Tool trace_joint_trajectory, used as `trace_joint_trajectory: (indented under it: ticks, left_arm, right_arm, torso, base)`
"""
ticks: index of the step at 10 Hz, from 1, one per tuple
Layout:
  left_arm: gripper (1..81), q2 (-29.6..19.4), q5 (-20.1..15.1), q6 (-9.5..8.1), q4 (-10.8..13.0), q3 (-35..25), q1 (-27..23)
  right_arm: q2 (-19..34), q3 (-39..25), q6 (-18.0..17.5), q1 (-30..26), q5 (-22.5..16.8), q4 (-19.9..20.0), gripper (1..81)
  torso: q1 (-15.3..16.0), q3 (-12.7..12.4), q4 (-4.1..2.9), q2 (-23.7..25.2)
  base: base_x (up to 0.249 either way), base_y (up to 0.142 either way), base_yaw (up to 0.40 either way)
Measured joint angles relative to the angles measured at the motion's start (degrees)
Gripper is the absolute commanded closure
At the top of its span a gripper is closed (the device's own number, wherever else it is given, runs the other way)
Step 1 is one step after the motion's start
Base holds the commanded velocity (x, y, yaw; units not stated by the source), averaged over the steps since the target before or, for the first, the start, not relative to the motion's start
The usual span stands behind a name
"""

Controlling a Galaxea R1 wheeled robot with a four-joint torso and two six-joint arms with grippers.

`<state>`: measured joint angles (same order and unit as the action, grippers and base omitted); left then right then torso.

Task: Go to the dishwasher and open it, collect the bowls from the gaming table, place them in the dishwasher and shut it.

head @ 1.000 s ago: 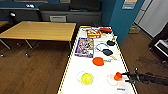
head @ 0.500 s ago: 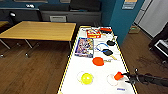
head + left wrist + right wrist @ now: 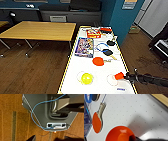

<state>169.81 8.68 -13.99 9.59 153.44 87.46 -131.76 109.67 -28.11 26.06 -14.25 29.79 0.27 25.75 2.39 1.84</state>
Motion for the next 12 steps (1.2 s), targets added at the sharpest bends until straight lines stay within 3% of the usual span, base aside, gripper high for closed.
trace_joint_trajectory:
  ticks: [2,4,8,10,12]
  left_arm:
    - [1.0,-0.1,0.1,0.0,-0.3,0.0,0.2]
    - [1.0,0.0,0.2,0.0,-0.3,-0.2,0.1]
    - [1.0,0.0,1.8,0.02,-0.3,-0.3,0.1]
    - [1.0,-0.1,2.1,0.02,-0.3,-0.3,0.1]
    - [1.0,-1.0,3.2,0.0,-0.2,-0.8,0.0]
  right_arm:
    - [4.2,-7.2,0.0,-1.5,0.3,-0.1,81.1]
    - [12.8,-12.6,0.0,-6.6,-0.8,-0.4,81.1]
    - [30.6,-22.8,1.0,-9.1,-10.9,-7.4,81.1]
    - [39.8,-30.8,4.6,-8.8,-14.7,-9.5,81.1]
    - [45.2,-38.7,8.3,-4.5,-19.2,-10.6,81.1]
  torso:
    - [0.0,0.0,0.0,0.0]
    - [0.0,0.0,0.0,0.0]
    - [0.0,0.0,0.0,0.0]
    - [0.0,0.0,0.0,0.0]
    - [0.0,0.0,0.0,0.0]
  base:
    - [0.0,0.0,0.0]
    - [0.0,0.0,0.0]
    - [0.0,0.0,0.0]
    - [0.0,0.0,0.0]
    - [0.0,0.0,0.0]
